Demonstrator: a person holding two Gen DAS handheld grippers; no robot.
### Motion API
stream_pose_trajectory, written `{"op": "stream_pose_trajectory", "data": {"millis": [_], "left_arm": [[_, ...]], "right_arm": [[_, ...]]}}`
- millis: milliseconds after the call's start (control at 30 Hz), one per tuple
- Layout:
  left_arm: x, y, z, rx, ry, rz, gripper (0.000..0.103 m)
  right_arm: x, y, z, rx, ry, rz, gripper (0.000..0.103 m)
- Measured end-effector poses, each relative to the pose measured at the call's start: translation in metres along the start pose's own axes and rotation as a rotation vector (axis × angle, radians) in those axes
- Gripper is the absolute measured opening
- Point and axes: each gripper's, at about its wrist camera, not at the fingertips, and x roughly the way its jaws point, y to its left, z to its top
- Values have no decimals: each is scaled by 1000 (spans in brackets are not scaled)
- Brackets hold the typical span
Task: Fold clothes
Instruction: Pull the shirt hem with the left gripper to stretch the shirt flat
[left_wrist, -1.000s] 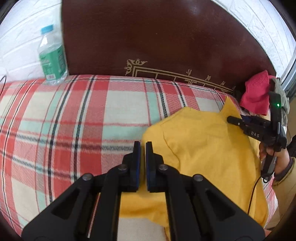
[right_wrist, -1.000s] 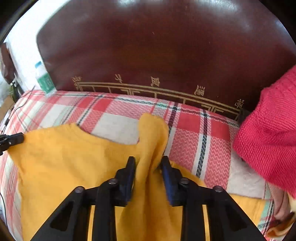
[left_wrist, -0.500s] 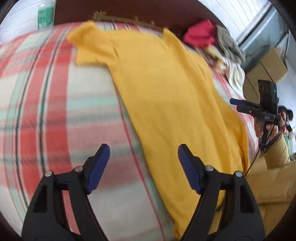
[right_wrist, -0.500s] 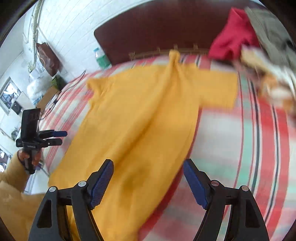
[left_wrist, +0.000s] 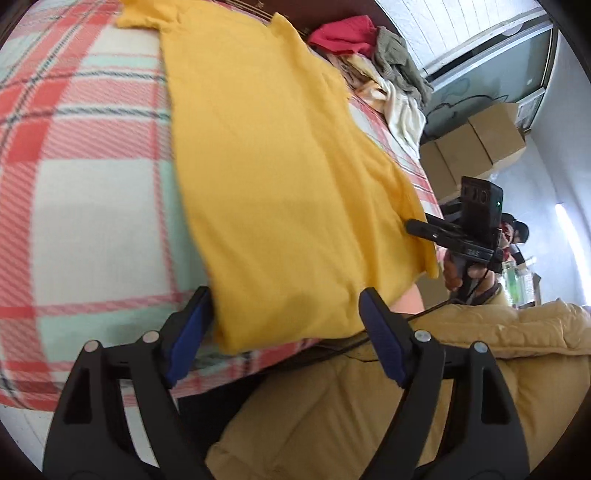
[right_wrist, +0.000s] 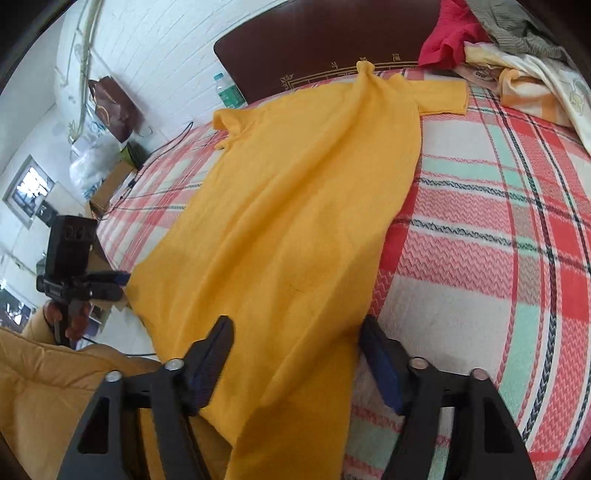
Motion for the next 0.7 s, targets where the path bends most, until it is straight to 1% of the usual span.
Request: {"op": "stream_pose_trajectory", "data": {"millis": [33,67,100,133,200,233,300,400,433,467,533,600,633,667,700], "left_arm": [[4,0,2,-11,3,6,77],[7,0,3,-24,7,14,58],[11,0,5,-36,11,23,26],[14,1,7,-49,15,31,19],[7,0,10,-73,-15,36,15],[2,0,12,-85,-32,39,14],[-17,-3,21,-113,-82,3,14],[-50,-7,30,-146,-120,-39,14],[-55,-5,31,-157,-110,-39,14],[-59,-4,31,-168,-96,-38,14],[-64,8,28,-196,-63,13,14],[-59,17,21,-192,-18,79,16],[-56,20,17,-187,-2,83,17],[-52,23,12,-182,14,83,29],[-49,26,7,-177,29,83,55]], "right_arm": [[0,-1,-2,6,-2,0,42],[-1,-2,-3,12,-4,0,36],[-2,-4,-4,23,-9,1,24],[-5,-7,-4,40,-20,5,13],[-11,-13,-4,74,-40,11,9],[-14,-16,-4,91,-51,14,7],[-25,-17,-4,104,-82,31,6],[-39,-20,-4,138,-124,102,6],[-41,-21,-4,142,-127,103,6],[-38,-22,-5,141,-114,82,6],[-28,-26,-8,152,-77,55,8],[-18,-28,-11,157,-42,30,11],[-15,-28,-13,152,-31,25,16],[-14,-28,-15,149,-29,34,19],[-14,-27,-17,145,-29,46,24]]}}
